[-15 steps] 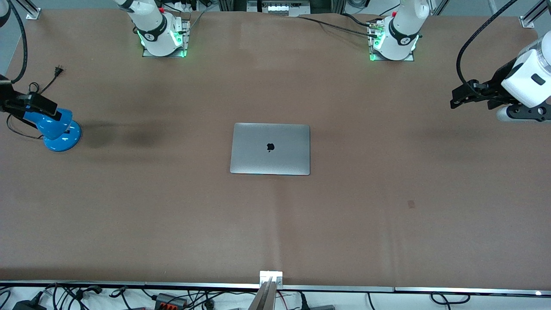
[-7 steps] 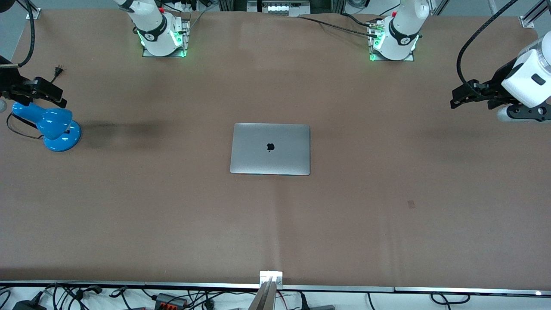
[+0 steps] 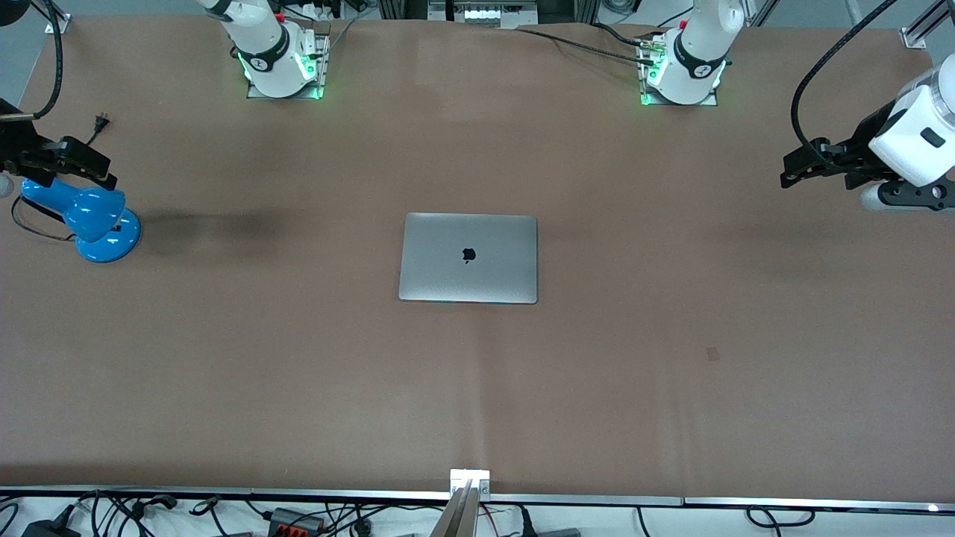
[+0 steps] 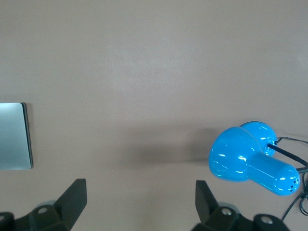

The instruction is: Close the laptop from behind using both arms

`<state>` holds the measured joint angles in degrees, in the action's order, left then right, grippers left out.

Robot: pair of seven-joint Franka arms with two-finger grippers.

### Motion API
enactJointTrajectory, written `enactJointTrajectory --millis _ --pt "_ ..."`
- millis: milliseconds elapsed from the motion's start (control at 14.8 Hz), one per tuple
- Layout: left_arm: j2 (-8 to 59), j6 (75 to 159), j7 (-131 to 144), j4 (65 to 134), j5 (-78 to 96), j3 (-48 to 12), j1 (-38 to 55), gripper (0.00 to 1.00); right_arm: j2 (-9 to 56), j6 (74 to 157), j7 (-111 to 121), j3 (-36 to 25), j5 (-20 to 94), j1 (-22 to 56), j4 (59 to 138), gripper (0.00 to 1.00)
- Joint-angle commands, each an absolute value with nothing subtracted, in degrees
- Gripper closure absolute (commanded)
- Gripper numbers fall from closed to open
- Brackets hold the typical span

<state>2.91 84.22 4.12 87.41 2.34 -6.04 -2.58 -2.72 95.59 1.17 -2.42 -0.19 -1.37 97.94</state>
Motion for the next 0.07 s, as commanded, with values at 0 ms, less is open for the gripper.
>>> enactJointTrajectory --millis 0 --pt "2.2 83.5 4.48 87.45 3.34 -5.63 -2.28 0.0 -3.43 95.8 2.11 -2.11 -0.88 -1.5 98.44 0.0"
